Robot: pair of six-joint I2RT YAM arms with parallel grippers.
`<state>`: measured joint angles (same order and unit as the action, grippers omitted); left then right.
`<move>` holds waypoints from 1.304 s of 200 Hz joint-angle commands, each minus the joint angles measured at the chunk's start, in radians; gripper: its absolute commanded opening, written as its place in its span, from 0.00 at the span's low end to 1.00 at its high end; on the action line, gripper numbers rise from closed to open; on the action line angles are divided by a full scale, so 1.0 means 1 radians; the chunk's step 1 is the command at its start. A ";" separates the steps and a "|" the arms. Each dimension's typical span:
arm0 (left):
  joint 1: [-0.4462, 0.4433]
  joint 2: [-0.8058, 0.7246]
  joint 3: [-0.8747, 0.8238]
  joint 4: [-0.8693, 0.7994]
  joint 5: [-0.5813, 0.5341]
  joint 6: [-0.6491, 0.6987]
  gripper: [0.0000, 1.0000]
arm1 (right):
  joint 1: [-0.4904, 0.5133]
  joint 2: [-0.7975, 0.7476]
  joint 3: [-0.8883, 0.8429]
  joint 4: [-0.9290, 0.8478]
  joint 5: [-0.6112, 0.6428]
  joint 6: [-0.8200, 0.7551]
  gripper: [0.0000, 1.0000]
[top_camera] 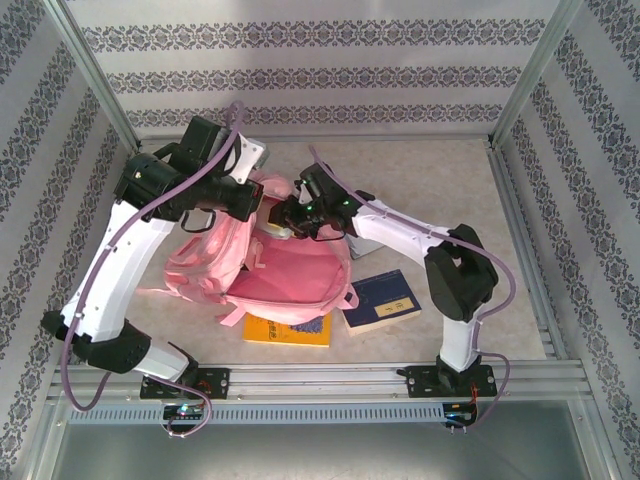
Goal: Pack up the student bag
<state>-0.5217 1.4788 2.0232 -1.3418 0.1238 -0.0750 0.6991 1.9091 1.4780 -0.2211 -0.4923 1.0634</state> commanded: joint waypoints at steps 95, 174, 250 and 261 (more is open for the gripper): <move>0.043 0.087 0.068 0.220 -0.019 0.038 0.00 | -0.044 0.087 0.263 -0.329 0.207 -0.310 0.86; 0.077 0.073 -0.022 0.260 -0.167 -0.131 0.00 | -0.048 -0.328 0.054 -0.456 0.409 -0.647 0.83; 0.305 0.002 -0.254 0.495 -0.062 -0.424 0.00 | -0.138 -0.594 -0.191 -0.555 0.325 -0.688 0.76; 0.304 0.001 -0.266 0.513 -0.067 -0.422 0.00 | -0.099 -0.602 -0.221 -0.570 0.307 -0.737 0.80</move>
<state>-0.2272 1.5204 1.7874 -0.9401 0.0757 -0.4335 0.5377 1.3361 1.3201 -0.6876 -0.1501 0.4332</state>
